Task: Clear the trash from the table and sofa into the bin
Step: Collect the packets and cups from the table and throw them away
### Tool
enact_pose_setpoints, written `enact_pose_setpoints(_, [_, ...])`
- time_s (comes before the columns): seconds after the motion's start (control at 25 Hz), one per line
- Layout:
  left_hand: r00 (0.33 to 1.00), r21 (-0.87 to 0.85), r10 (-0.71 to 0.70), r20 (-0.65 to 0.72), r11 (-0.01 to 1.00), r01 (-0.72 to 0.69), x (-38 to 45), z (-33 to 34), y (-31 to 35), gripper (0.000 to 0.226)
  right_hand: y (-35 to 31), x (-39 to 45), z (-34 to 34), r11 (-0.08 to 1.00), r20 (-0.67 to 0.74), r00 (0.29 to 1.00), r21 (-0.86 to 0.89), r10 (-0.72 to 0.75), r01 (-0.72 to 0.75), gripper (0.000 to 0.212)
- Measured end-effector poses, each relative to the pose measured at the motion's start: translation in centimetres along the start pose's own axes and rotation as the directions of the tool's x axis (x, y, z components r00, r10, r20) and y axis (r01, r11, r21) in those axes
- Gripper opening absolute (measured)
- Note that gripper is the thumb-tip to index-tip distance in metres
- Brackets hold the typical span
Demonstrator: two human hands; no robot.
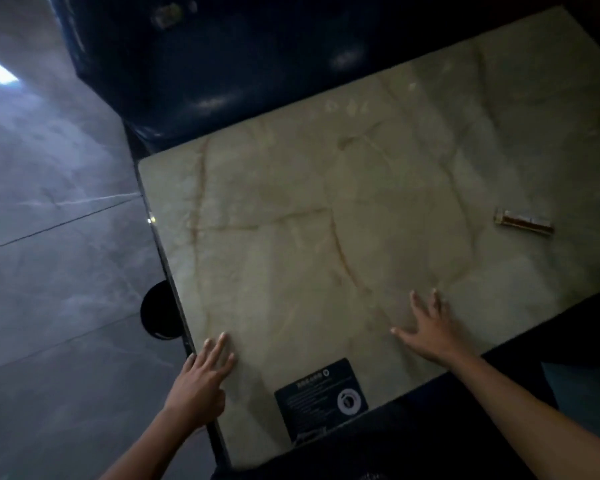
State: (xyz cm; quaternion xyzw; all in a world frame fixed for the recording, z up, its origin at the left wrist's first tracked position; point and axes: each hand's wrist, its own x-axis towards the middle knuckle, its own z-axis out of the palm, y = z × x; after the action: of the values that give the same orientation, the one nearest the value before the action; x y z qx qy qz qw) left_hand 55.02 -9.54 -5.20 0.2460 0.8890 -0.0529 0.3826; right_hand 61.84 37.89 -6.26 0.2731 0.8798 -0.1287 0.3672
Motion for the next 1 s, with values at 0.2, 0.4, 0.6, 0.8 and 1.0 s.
enact_pose_setpoints(0.2, [0.973,-0.130,-0.220,-0.066,0.969,0.210,0.7,-2.2,6.1,0.077,0.2,0.7,2.1,1.000,-0.021,0.999,-0.004,-0.031,0.031,0.119])
enact_pose_setpoints(0.4, [0.989,-0.142,-0.019,-0.144,0.990,-0.002,3.7,-3.0,15.9,0.093,0.6,1.3,1.8,0.999,-0.043,0.998,0.008,-0.040,0.040,0.117])
enact_pose_setpoints(0.6, [0.985,-0.165,0.069,-0.156,0.982,-0.095,8.3,-5.9,21.8,0.091,1.6,1.6,1.3,0.994,-0.066,0.996,0.088,-0.061,0.067,0.109])
enact_pose_setpoints(0.8, [0.974,-0.150,0.106,-0.201,0.979,-0.137,12.0,-9.7,26.3,0.090,2.1,1.2,-0.2,0.987,-0.014,0.996,0.135,-0.089,0.090,0.105])
enact_pose_setpoints(1.0, [0.970,-0.127,0.166,-0.180,0.973,-0.190,17.4,-14.4,34.8,0.083,3.6,0.4,-1.9,0.959,0.055,0.969,0.166,-0.243,0.231,0.107])
